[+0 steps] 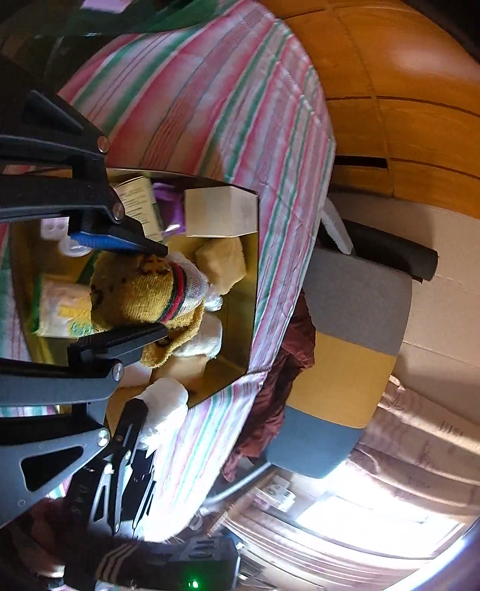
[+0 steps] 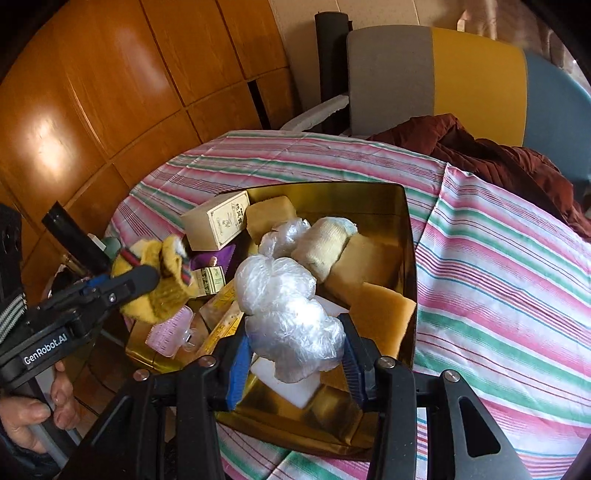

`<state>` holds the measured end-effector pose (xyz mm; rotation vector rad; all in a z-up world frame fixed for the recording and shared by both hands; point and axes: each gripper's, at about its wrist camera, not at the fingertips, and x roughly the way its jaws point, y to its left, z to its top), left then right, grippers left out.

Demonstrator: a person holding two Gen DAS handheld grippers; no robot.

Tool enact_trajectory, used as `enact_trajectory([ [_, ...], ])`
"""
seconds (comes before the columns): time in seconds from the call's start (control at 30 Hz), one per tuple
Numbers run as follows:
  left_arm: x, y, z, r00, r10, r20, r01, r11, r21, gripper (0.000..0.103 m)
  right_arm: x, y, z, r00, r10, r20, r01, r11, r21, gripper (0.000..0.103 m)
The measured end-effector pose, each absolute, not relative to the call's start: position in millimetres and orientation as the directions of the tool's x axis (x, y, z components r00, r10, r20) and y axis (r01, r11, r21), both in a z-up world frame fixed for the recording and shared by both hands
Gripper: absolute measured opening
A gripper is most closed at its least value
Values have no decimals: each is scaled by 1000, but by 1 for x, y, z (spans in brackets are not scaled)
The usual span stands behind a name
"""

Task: Organize objects
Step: 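Carry the knit toy and wrapped ball over the gold tray with both grippers, then lower the knit toy and wrapped ball into the tray, opening both grippers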

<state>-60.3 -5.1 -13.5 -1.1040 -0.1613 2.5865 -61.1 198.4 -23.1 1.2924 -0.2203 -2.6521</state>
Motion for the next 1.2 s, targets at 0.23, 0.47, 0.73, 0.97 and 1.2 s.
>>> enact_trajectory([
  [0.23,-75,14,-15,-662,285,-693,-262,-955,-142,35,-65,198,-29,-597,-219,-771,90,-974,207,45],
  [0.47,-84,30,-17,-655,284,-700,-290,-950,-115,36,-66,200,-30,-597,-217,-772,91,-975,203,45],
  [0.73,-89,37,-18,-650,281,-706,-300,-949,-102,36,-71,200,-32,-592,-222,-775,91,-974,209,45],
  [0.97,-93,39,-18,-651,265,-712,-288,-953,-92,41,-77,201,-34,-589,-219,-778,82,-974,212,45],
  [1.2,-86,33,-8,-685,234,-690,-255,-964,-74,47,-94,196,-40,-579,-210,-788,85,-977,197,52],
])
